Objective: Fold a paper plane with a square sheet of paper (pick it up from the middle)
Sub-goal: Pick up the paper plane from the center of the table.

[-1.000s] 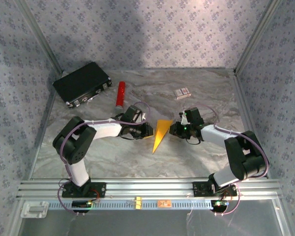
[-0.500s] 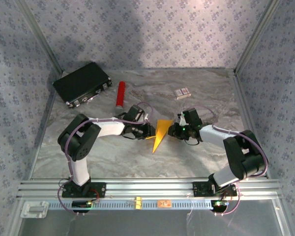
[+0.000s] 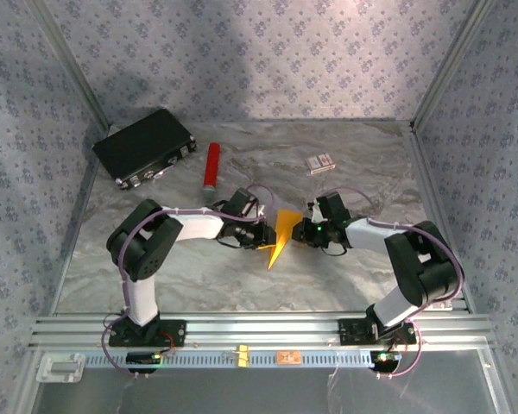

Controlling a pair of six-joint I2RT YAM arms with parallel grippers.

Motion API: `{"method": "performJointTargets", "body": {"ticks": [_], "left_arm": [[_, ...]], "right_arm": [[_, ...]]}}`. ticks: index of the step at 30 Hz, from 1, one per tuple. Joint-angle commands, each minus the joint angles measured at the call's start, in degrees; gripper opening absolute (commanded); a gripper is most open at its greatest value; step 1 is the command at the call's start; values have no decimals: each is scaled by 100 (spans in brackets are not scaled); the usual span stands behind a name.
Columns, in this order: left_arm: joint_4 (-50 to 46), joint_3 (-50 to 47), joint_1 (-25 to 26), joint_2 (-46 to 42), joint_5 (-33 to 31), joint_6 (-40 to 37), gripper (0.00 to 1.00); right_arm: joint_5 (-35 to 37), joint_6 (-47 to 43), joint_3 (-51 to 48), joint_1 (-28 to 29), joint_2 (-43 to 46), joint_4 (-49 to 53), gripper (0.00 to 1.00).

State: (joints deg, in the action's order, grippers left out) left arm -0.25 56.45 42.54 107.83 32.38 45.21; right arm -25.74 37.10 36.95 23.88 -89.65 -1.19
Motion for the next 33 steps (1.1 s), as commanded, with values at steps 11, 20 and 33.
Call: {"method": "performJointTargets", "body": {"ticks": [11,20,33], "left_arm": [[44,218,100,209,281,-68,25],[313,196,108,197,373,11,20],[155,242,166,-120,118,-171,12]], "right_arm": [[-268,83,25,34,-269,-175,20],[-324,95,-14,27,-308,-252,20],[-352,192,-93,-21,-286,-422,20]]}}
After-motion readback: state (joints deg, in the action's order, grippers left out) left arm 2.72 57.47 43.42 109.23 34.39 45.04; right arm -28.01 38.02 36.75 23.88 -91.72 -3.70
